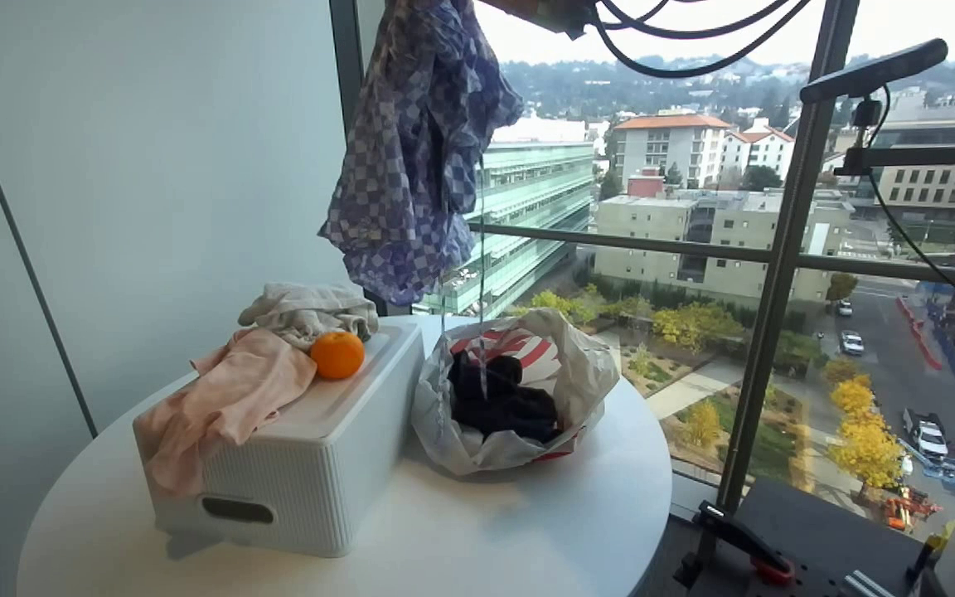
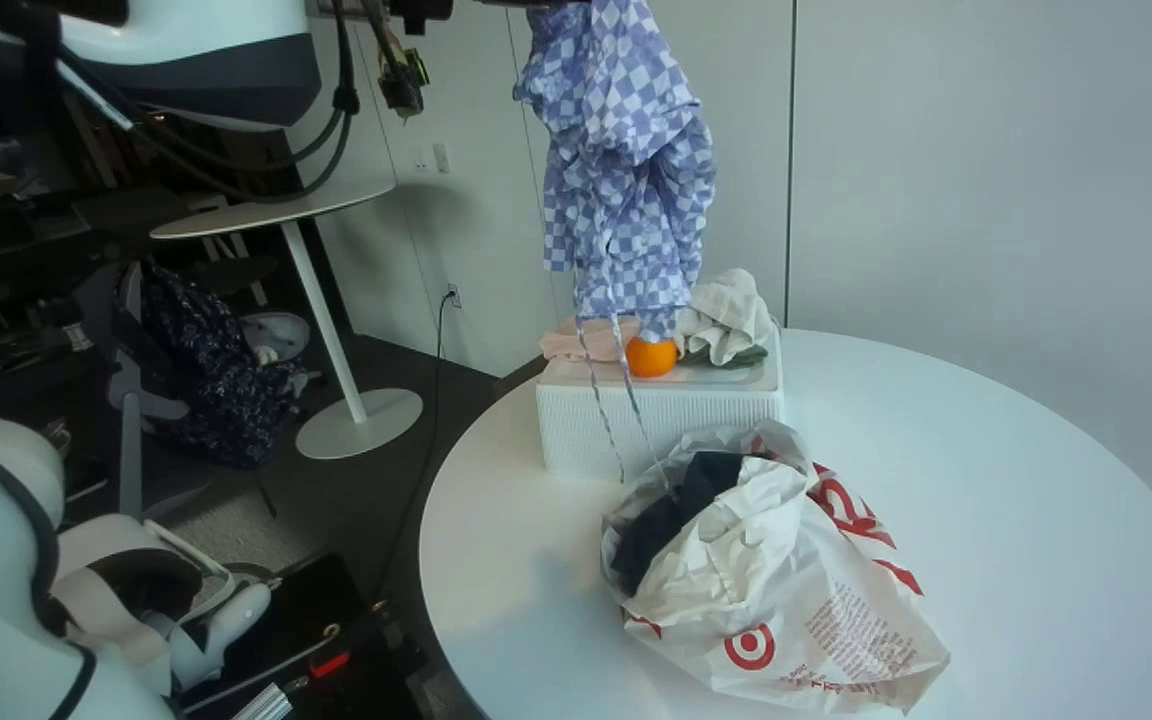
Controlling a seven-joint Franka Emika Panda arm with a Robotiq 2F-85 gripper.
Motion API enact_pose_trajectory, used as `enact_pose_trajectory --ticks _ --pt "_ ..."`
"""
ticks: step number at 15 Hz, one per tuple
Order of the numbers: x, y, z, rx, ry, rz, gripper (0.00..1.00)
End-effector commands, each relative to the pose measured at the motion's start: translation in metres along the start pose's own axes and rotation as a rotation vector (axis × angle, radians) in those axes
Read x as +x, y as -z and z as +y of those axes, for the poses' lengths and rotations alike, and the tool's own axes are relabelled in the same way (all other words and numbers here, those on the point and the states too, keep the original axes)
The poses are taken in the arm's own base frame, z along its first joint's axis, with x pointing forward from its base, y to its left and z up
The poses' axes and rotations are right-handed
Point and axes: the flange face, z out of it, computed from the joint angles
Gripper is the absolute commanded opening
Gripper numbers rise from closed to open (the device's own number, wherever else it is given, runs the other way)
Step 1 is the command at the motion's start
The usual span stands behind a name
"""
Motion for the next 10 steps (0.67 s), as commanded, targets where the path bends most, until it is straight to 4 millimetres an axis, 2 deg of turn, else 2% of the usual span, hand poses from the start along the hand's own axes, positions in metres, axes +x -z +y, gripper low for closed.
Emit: enact_pose_trajectory --ticks 1,6,10 --pt "-0.007 -0.002 0.028 -0.101 -0.035 0.035 0.03" --pt "-0.033 -0.033 0.07 -0.247 -0.048 -0.02 0.04" --pt "-0.073 -0.062 0.085 -0.291 -0.017 -0.125 0.04"
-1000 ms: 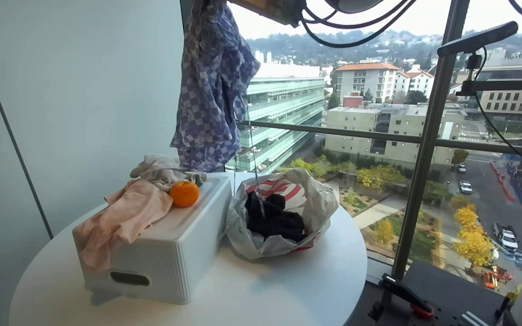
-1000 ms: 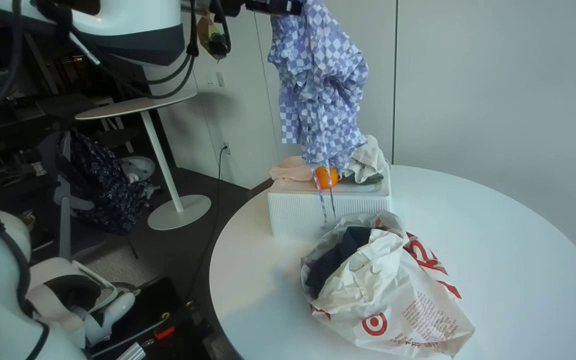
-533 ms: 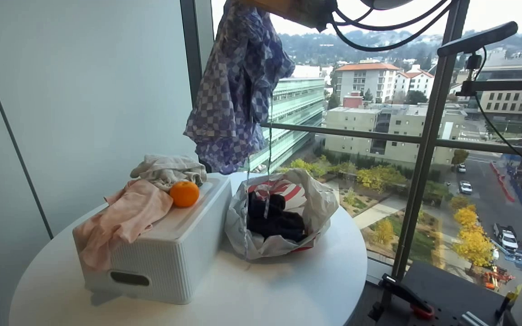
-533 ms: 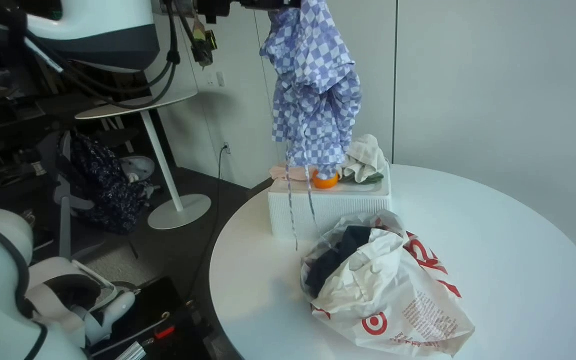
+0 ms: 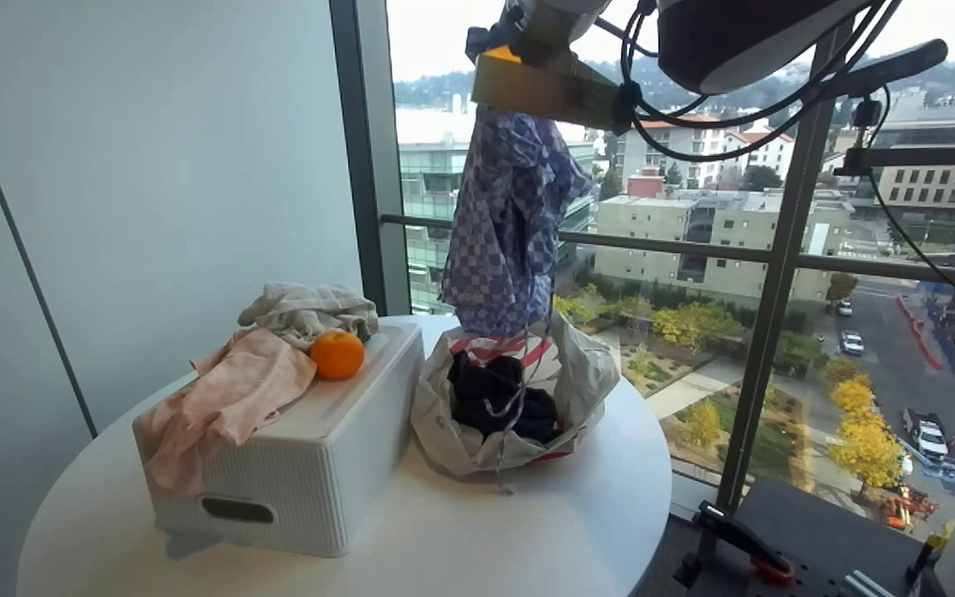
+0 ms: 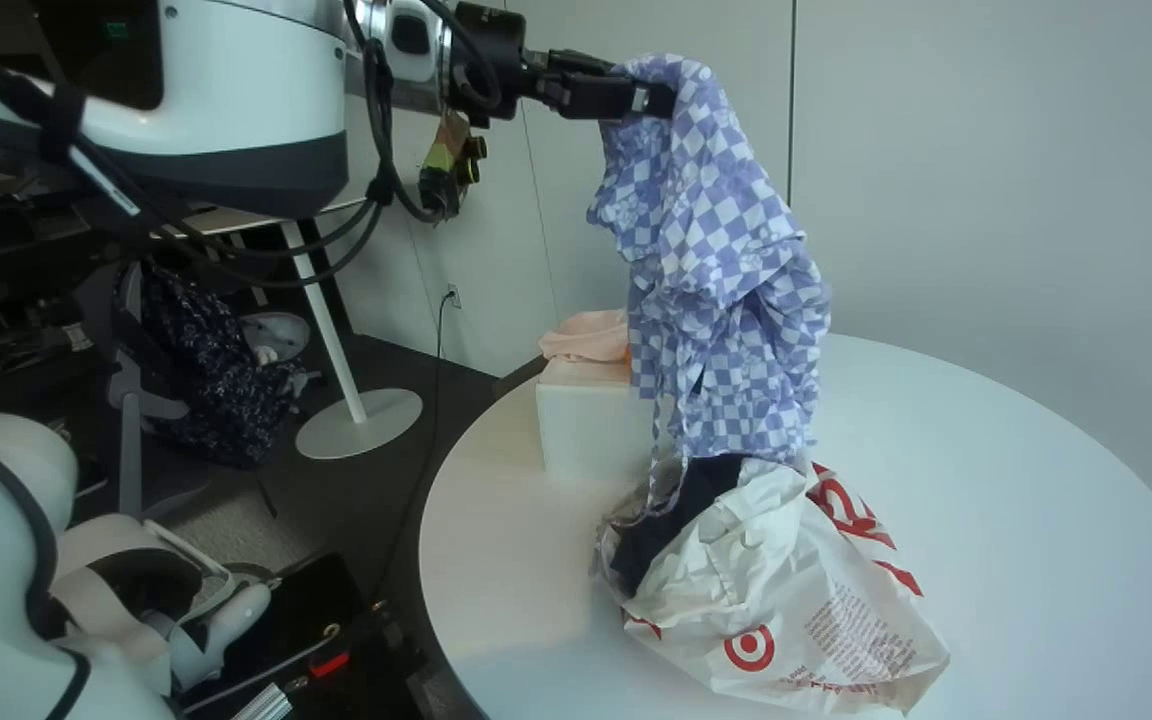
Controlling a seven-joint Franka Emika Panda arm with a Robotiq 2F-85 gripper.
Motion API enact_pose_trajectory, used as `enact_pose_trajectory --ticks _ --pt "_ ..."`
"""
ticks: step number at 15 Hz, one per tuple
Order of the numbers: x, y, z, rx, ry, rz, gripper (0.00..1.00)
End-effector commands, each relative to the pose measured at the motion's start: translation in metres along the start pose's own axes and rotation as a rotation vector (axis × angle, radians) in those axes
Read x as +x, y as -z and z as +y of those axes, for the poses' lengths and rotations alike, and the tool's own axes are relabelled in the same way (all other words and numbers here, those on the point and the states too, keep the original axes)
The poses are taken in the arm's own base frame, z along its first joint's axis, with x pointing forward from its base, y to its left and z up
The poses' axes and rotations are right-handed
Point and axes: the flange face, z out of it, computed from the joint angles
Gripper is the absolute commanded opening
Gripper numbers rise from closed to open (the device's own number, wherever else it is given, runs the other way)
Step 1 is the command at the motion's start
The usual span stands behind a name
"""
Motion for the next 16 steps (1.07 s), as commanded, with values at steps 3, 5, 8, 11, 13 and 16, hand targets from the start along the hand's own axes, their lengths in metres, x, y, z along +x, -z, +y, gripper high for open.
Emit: enact_pose_trajectory --ticks 3,5,8,11,13,16 --pt "-0.051 -0.044 -0.003 -0.032 0.056 -0.125 0.04" --pt "-0.068 -0.054 -0.002 -0.045 0.078 -0.168 0.04" --pt "-0.097 -0.077 0.008 -0.112 0.114 -0.231 0.04" --pt "-0.131 -0.1 0.03 -0.191 0.13 -0.319 0.04" --pt "-0.153 -0.108 0.031 -0.183 0.135 -0.39 0.04" --pt "-0.178 -0.106 0.015 -0.117 0.145 -0.471 0.04"
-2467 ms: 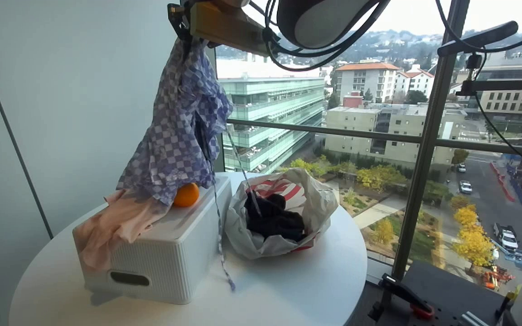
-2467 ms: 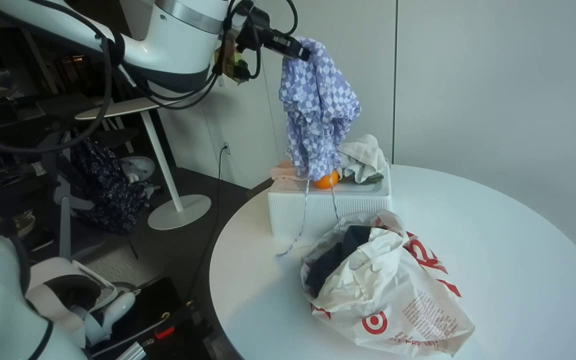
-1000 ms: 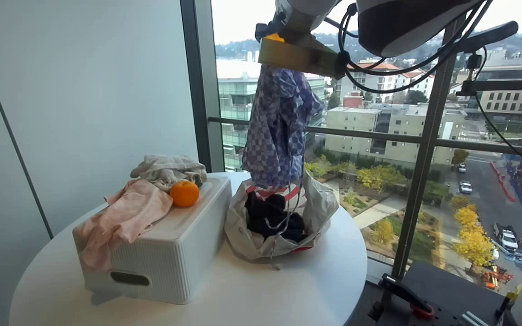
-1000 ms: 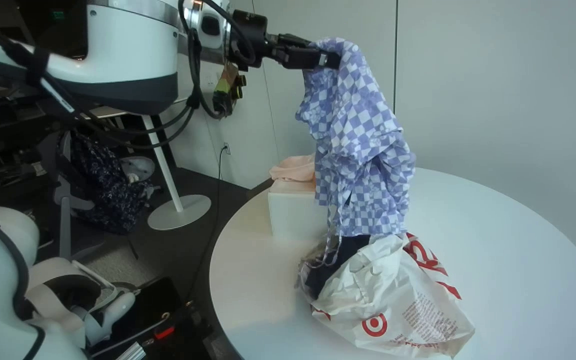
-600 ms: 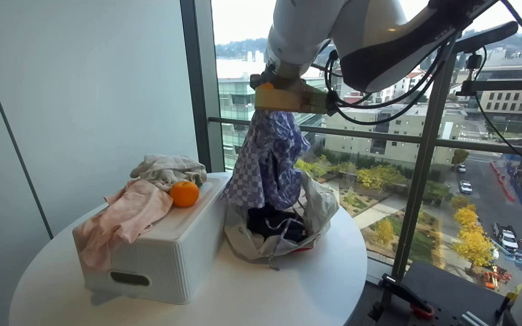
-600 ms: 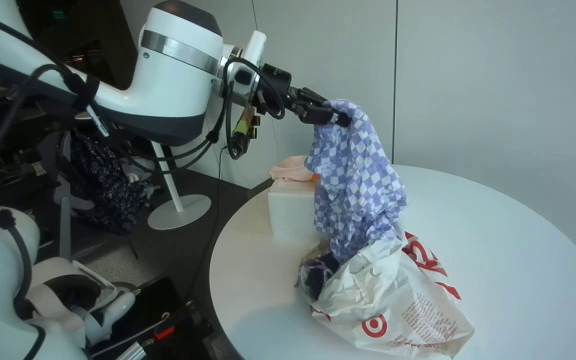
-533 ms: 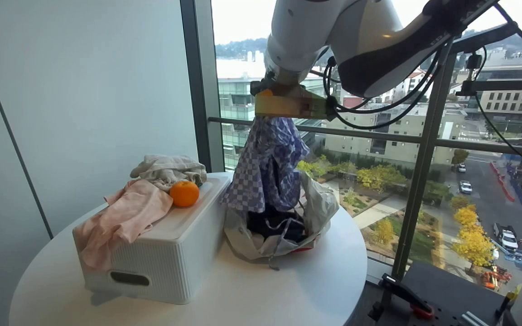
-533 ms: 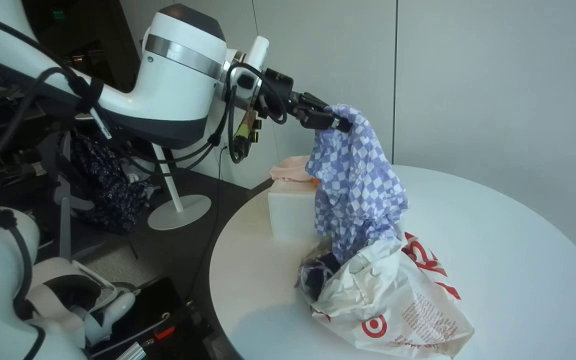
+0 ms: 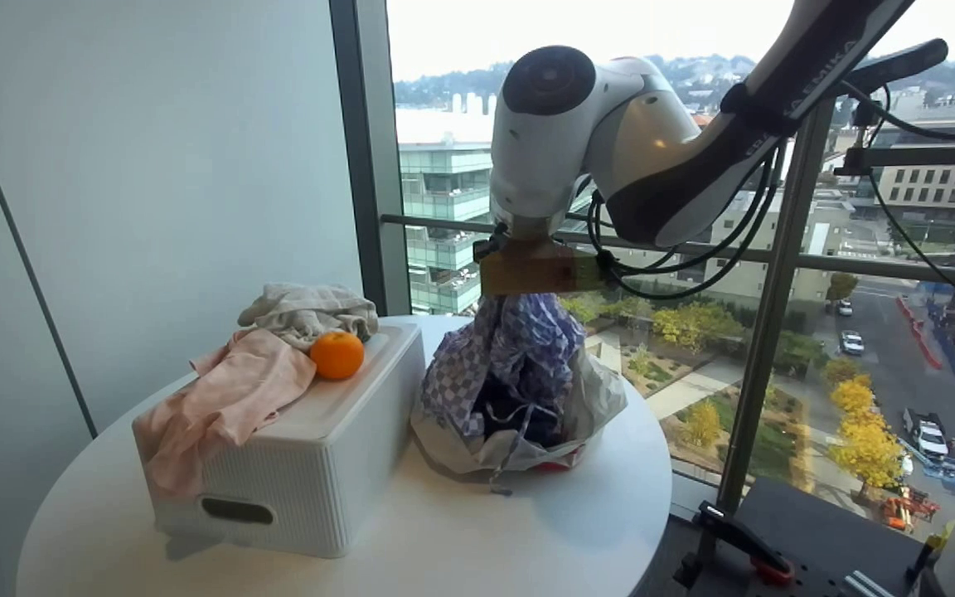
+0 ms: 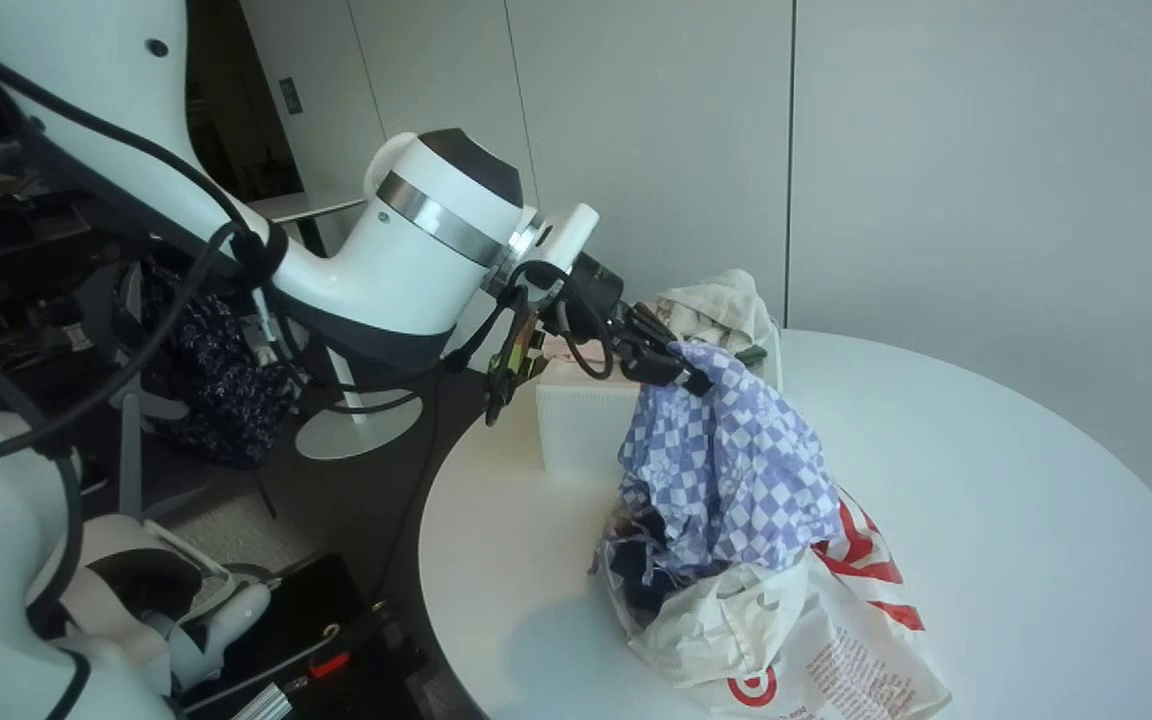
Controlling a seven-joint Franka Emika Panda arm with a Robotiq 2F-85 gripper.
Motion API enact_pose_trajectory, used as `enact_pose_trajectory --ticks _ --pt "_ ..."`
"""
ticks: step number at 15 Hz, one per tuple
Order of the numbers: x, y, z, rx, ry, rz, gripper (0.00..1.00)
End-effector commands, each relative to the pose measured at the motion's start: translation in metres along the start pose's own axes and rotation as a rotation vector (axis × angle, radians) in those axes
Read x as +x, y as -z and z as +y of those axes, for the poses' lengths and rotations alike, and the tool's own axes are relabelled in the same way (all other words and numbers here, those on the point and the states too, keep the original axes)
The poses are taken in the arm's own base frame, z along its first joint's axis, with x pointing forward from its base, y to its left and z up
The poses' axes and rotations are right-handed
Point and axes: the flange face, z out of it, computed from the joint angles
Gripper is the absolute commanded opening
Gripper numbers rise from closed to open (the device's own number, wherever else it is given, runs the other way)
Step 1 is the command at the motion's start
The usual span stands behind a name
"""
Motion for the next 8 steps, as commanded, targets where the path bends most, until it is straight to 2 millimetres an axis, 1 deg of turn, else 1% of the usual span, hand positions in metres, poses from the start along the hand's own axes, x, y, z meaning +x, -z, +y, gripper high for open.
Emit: enact_pose_trajectory --ticks 1,3,5,6,8 --pt "-0.015 -0.005 -0.022 0.077 0.031 -0.088 0.04" --pt "-0.027 -0.011 -0.032 0.12 0.043 -0.148 0.04" --pt "-0.039 -0.027 -0.036 0.134 0.045 -0.223 0.04" --pt "-0.045 -0.036 -0.035 0.125 0.041 -0.258 0.04" --pt "-0.058 -0.059 -0.027 0.08 0.025 -0.328 0.04"
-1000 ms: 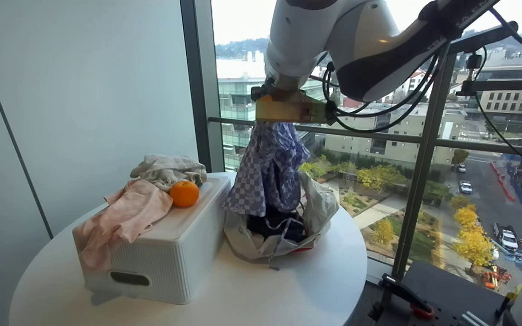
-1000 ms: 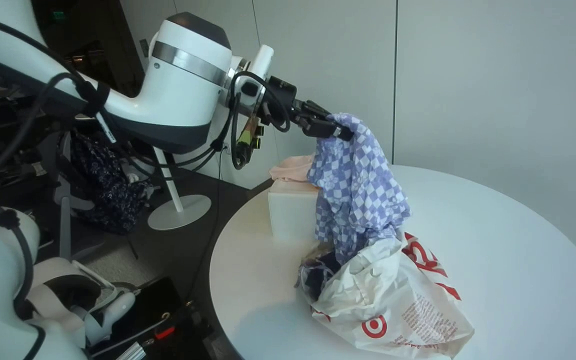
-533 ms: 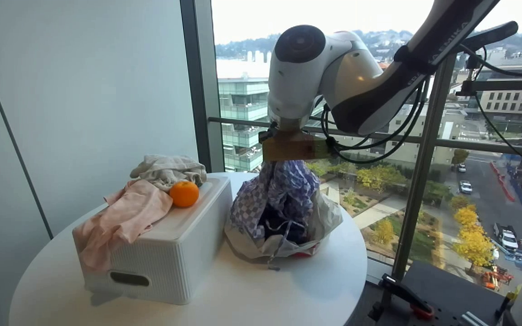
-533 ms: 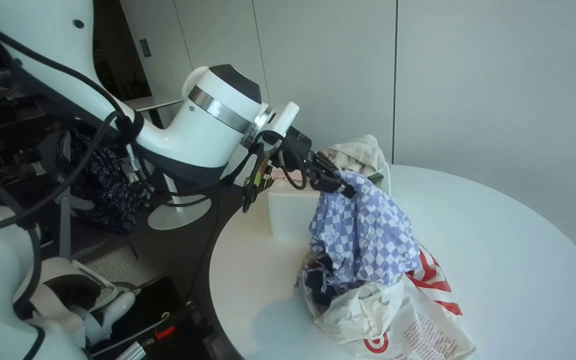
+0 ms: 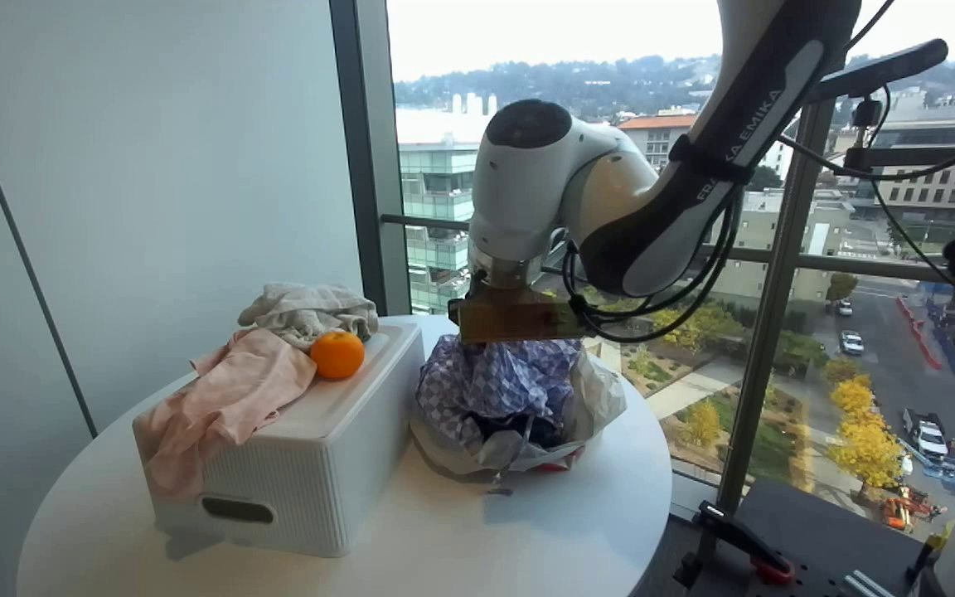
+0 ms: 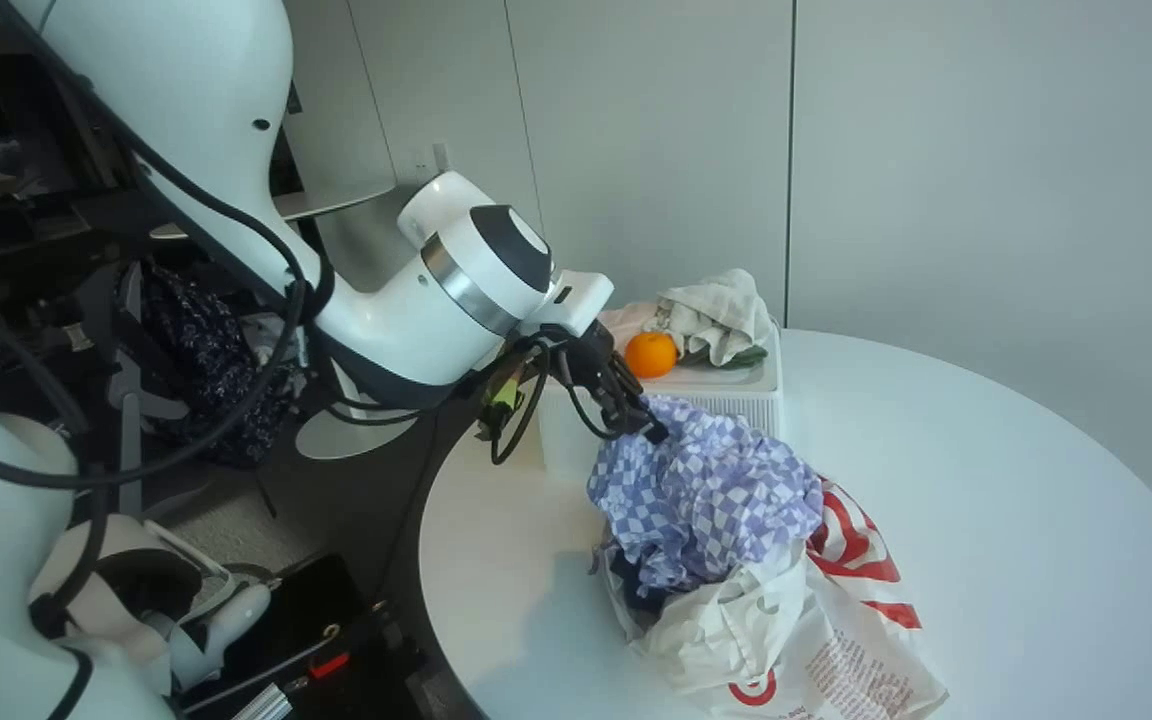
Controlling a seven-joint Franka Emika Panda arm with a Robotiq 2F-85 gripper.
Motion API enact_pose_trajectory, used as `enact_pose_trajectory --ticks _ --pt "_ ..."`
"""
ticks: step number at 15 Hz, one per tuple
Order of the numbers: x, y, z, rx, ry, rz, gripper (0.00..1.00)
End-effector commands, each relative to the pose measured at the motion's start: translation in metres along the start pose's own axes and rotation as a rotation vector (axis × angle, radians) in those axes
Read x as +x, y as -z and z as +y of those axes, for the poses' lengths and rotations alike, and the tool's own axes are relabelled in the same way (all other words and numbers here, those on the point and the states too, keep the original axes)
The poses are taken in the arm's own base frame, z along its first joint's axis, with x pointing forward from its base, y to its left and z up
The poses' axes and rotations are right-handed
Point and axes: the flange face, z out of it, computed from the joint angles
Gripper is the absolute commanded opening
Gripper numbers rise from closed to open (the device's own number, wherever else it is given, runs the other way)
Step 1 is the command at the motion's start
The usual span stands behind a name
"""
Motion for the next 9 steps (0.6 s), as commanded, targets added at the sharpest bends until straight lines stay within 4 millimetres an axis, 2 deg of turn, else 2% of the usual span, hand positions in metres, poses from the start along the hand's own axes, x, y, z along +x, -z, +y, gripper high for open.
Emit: enact_pose_trajectory --ticks 1,5,7,9 --pt "-0.001 -0.043 0.012 -0.045 -0.036 -0.113 0.04" --pt "0.006 -0.071 0.037 -0.148 -0.119 -0.154 0.04" --pt "0.019 -0.077 0.042 -0.191 -0.144 -0.129 0.04" --pt "0.031 -0.079 0.038 -0.219 -0.132 -0.096 0.04"
